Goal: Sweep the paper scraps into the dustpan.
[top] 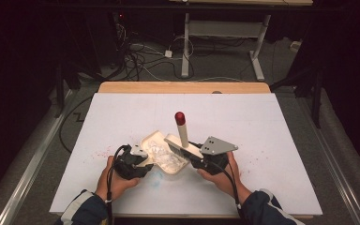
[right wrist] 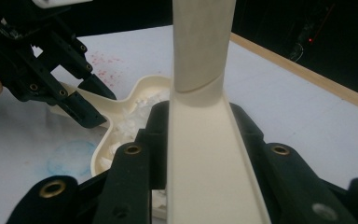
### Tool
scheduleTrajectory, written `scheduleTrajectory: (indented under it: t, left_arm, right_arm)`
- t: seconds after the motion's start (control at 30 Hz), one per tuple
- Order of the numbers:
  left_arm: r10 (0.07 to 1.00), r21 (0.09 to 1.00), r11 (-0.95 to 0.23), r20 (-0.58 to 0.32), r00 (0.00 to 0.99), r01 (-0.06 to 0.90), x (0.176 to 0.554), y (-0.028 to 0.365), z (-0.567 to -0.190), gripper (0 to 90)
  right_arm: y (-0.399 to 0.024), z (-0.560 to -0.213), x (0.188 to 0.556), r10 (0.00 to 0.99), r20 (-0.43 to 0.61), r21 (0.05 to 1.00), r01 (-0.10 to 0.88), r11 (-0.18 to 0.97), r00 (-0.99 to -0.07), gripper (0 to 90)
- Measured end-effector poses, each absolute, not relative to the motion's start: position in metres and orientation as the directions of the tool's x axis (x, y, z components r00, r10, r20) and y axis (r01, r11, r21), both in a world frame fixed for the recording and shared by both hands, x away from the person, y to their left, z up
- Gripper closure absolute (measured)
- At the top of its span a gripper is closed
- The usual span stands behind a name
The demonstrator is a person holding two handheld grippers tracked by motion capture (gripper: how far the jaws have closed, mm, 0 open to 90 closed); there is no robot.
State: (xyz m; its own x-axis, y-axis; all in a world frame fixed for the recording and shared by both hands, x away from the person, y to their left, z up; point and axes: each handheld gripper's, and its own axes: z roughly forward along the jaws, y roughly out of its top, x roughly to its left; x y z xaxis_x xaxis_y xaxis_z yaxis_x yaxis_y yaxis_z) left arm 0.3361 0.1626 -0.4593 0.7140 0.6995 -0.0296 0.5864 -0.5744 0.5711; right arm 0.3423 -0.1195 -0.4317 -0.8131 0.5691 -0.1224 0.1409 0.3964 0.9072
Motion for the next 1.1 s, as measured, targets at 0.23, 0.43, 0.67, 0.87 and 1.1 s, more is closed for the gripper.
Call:
scheduleTrajectory:
  t: [0.23,0.43,0.67,0.87,1.1]
  left_arm:
    - [0.708,0.582,-0.56,-0.033,0.706,0.589,0.336,0.167,-0.457,63.7]
    - [0.72,0.584,-0.551,-0.029,0.693,0.597,0.336,0.173,-0.456,63.7]
    - [0.732,0.589,-0.538,-0.029,0.681,0.604,0.335,0.179,-0.455,63.7]
    - [0.745,0.596,-0.524,-0.025,0.667,0.608,0.335,0.184,-0.454,63.7]
    - [0.768,0.601,-0.499,-0.026,0.64,0.624,0.335,0.194,-0.454,63.7]
  right_arm:
    - [-0.143,-0.416,0.342,0.604,-0.119,0.918,0.145,0.37,-0.788,67.3]
    - [-0.165,-0.405,0.34,0.631,-0.099,0.923,0.165,0.347,-0.77,67.3]
    - [-0.185,-0.402,0.336,0.641,-0.099,0.92,0.175,0.35,-0.761,67.3]
    - [-0.2,-0.4,0.33,0.637,-0.1,0.911,0.187,0.368,-0.764,67.3]
    - [-0.216,-0.399,0.323,0.624,-0.062,0.903,0.222,0.367,-0.779,67.3]
